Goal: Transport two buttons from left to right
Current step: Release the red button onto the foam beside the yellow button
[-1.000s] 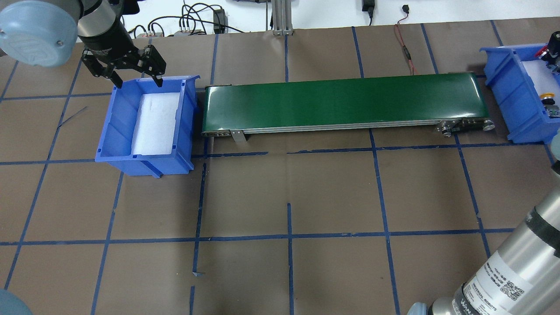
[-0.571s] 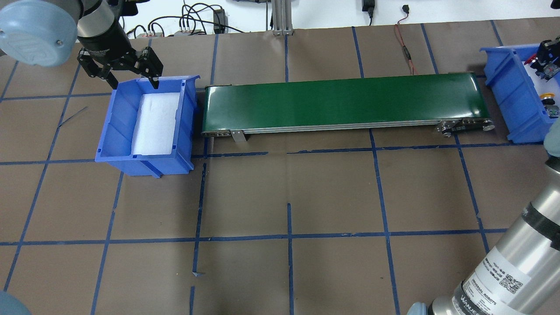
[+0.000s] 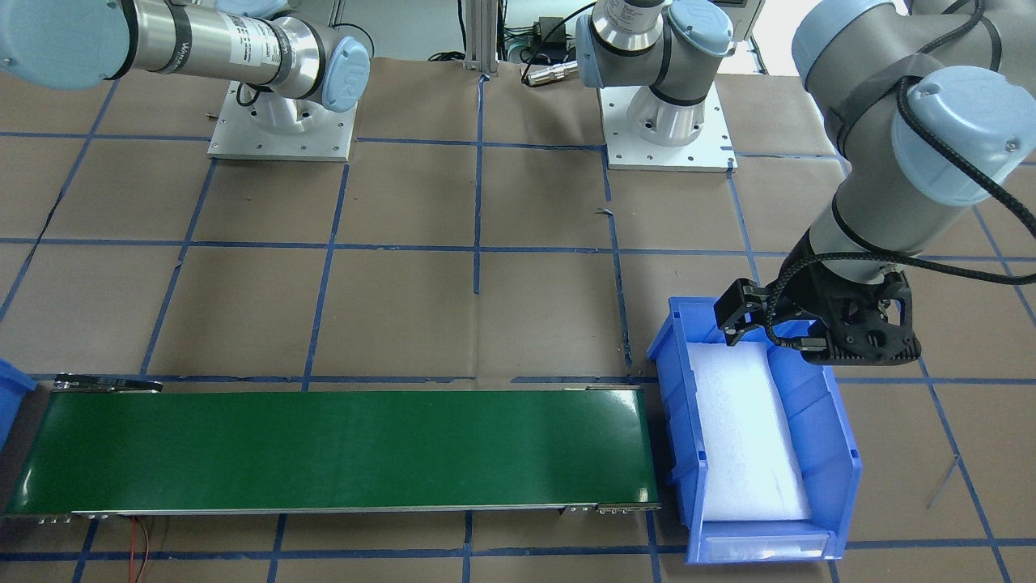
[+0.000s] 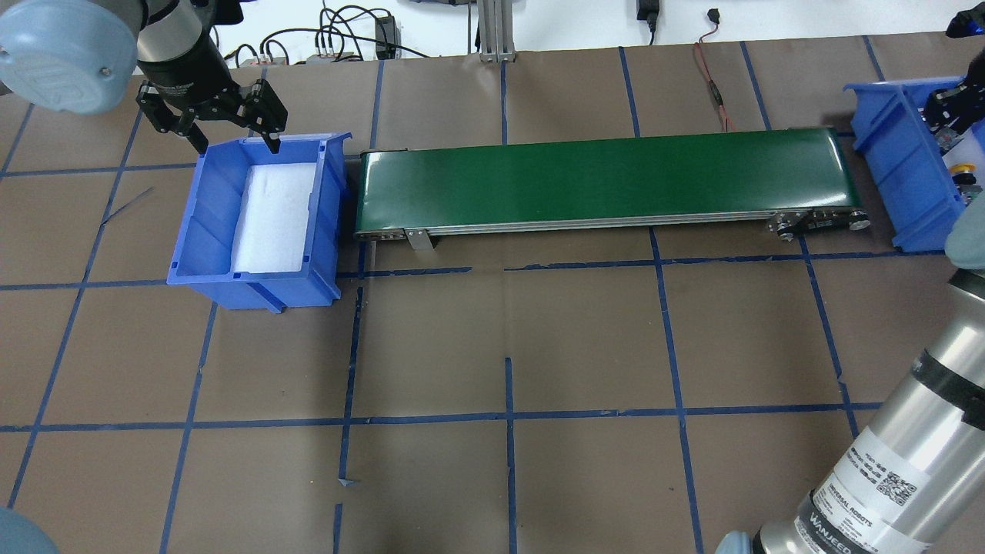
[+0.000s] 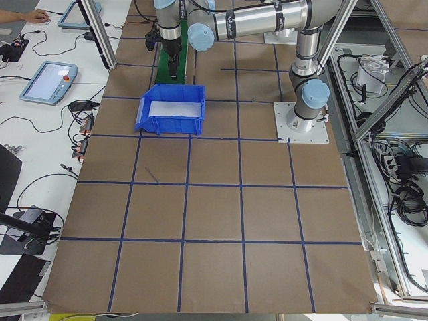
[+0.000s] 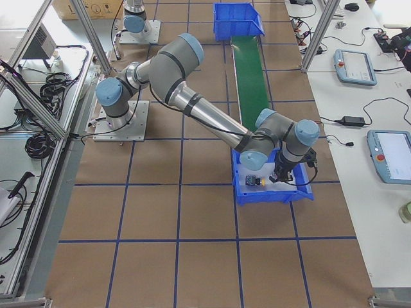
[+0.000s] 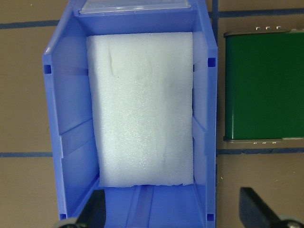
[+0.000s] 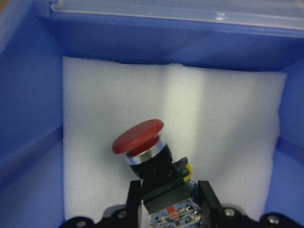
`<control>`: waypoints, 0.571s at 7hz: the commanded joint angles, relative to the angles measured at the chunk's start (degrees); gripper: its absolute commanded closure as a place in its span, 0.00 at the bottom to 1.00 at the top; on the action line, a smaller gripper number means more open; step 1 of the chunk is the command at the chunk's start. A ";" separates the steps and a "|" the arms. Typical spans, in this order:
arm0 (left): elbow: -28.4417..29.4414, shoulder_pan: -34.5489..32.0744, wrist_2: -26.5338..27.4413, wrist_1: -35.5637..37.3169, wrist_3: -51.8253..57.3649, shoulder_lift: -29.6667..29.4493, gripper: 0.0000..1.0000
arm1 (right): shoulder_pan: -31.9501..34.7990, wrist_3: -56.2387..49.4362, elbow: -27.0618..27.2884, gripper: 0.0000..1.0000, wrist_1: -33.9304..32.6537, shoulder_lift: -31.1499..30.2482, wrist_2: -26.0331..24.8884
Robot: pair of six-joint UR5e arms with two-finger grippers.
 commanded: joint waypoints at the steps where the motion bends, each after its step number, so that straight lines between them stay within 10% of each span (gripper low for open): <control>1: 1.82 -2.86 0.40 -0.42 -3.32 -0.14 0.00 | -0.03 -0.19 -0.01 0.64 -0.22 0.39 0.05; 4: 2.27 -5.07 0.32 -0.42 -4.93 2.40 0.00 | -0.12 -0.62 -0.01 0.50 0.05 0.22 -0.12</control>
